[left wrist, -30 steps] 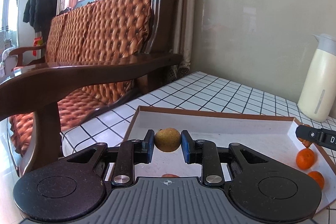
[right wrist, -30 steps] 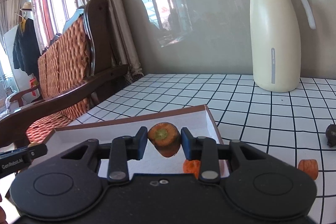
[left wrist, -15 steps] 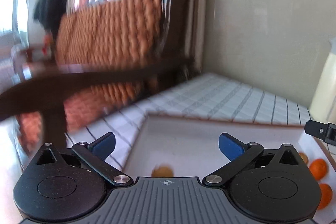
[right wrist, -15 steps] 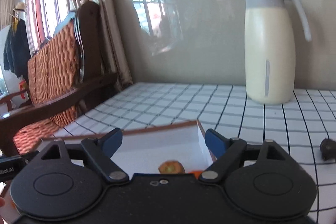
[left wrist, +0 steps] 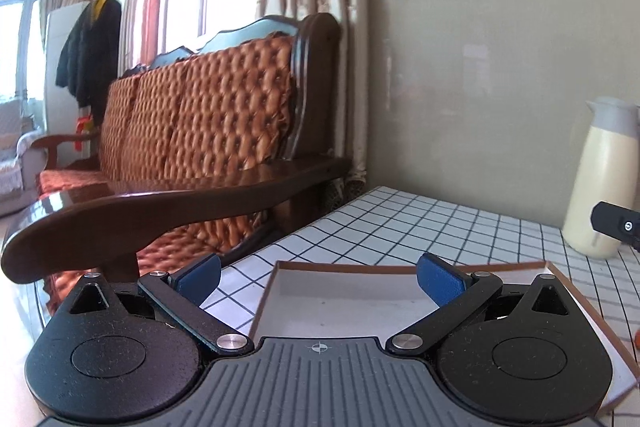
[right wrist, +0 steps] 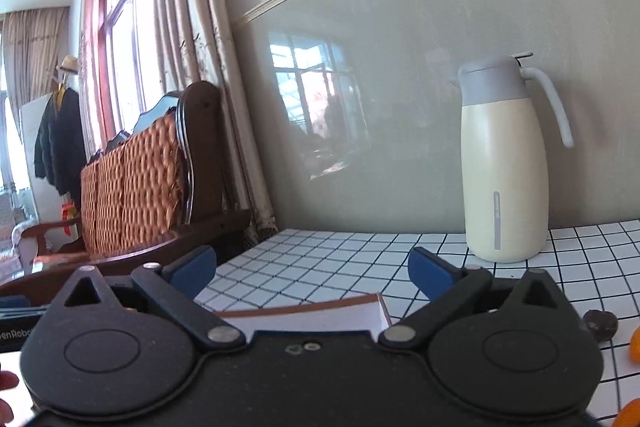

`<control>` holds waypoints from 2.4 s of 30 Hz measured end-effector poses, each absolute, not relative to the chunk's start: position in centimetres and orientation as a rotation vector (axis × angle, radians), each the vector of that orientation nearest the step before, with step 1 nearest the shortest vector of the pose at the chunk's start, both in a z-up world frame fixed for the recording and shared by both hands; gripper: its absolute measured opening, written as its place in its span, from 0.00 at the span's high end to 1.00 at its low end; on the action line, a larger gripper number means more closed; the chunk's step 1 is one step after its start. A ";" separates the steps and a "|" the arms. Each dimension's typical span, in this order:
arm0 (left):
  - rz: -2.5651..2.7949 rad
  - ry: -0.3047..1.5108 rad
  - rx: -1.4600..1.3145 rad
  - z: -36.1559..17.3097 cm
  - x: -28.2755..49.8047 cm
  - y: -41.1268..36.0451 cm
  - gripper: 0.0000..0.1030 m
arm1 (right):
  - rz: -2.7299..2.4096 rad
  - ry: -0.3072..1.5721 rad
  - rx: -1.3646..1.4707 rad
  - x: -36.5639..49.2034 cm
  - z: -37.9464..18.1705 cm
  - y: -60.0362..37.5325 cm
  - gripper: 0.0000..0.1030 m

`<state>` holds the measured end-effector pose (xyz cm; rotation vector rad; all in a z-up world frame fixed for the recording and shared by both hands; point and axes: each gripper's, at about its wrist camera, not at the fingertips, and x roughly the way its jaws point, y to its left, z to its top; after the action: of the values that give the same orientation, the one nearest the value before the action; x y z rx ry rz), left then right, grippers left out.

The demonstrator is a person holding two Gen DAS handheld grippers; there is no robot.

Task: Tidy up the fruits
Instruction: 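Open both tools over the box to drop the brown fruit and carrot chunk, then move both open tools back to the remaining fruit, then grasp an orange with the right tool while the left tool grasps an orange carrot chunk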

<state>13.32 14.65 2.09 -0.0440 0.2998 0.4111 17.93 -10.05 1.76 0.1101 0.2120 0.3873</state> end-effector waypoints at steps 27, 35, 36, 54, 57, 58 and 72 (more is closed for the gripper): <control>0.113 0.285 0.088 1.5 9.1 -0.7 0.00 | 0.141 0.348 0.138 9.7 0.2 -24.6 0.15; 0.010 0.296 0.138 0.6 10.0 -5.9 0.00 | 0.073 0.406 0.137 9.8 -1.3 -26.9 0.38; 0.005 0.297 0.145 0.5 10.2 -6.4 0.00 | 0.069 0.410 0.135 9.9 -1.5 -27.0 0.39; -0.025 0.366 0.228 -1.4 13.6 -10.1 0.04 | 0.063 0.509 0.168 12.8 -3.9 -26.4 0.59; -0.021 0.370 0.236 -1.6 13.9 -10.1 0.04 | 0.056 0.529 0.177 13.4 -4.4 -26.2 0.61; -0.020 0.370 0.240 -1.7 13.9 -10.1 0.04 | 0.055 0.536 0.176 13.6 -4.6 -26.1 0.63; -0.075 0.424 0.214 -2.8 16.0 -12.0 0.09 | -0.035 0.524 0.169 13.5 -4.7 -28.7 0.72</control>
<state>16.03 -12.03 -2.78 0.2136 0.4244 -0.0747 13.52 -28.70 -4.75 0.1687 0.5237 -0.0351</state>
